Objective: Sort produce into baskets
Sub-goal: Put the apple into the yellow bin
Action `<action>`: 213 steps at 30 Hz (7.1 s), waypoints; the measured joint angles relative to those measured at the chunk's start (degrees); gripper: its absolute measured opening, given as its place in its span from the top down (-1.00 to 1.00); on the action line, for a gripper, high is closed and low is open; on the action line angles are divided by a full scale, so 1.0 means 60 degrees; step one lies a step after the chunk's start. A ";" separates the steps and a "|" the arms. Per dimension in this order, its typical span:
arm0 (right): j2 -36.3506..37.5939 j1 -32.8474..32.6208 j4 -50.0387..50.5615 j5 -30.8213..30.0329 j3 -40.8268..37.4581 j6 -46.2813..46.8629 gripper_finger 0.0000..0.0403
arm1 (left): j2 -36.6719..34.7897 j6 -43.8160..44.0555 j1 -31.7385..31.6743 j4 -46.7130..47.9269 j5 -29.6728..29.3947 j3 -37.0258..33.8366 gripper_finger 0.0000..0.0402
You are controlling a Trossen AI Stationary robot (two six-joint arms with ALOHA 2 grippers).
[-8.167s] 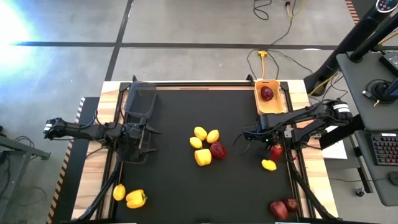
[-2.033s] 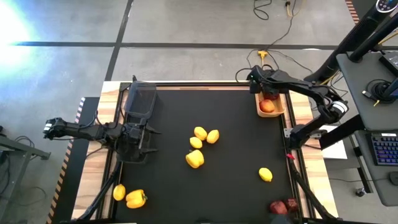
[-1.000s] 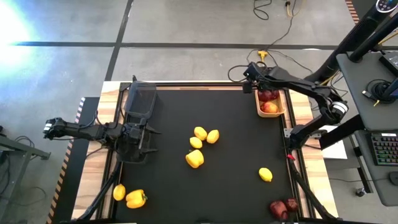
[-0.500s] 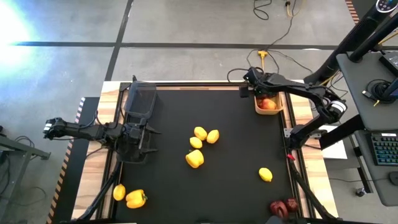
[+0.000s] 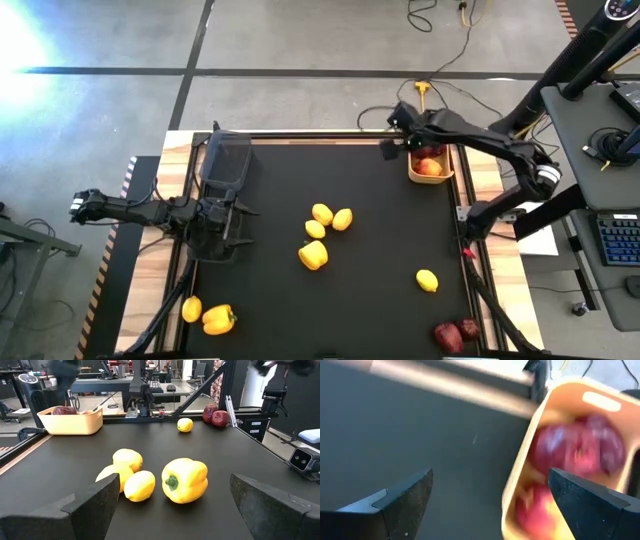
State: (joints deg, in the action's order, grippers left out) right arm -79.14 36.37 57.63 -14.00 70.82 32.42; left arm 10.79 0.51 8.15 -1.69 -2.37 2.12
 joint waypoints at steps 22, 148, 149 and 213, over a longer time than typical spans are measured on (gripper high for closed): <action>-0.0703 -1.2933 0.2331 0.3313 0.0285 1.0765 -0.91 | 0.0000 0.0000 0.0001 0.0000 0.0000 0.0001 -0.79; 0.0996 0.0959 -0.2675 -0.3784 -0.4859 0.2532 -0.66 | 0.0018 0.0000 -0.0002 0.0000 0.0000 0.0001 -0.79; 0.0997 0.0957 -0.2715 -0.3724 -0.4859 0.2536 -0.70 | 0.0018 0.0000 -0.0001 0.0003 0.0000 -0.0002 -0.79; -0.0552 -1.3520 0.1727 0.6128 -0.0837 1.1264 -0.80 | 0.0018 0.0000 0.0002 0.0001 0.0000 0.0000 -0.79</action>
State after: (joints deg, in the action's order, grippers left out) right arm -82.46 -44.75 67.99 22.77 65.80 100.00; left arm 10.90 0.51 8.16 -1.69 -2.37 2.12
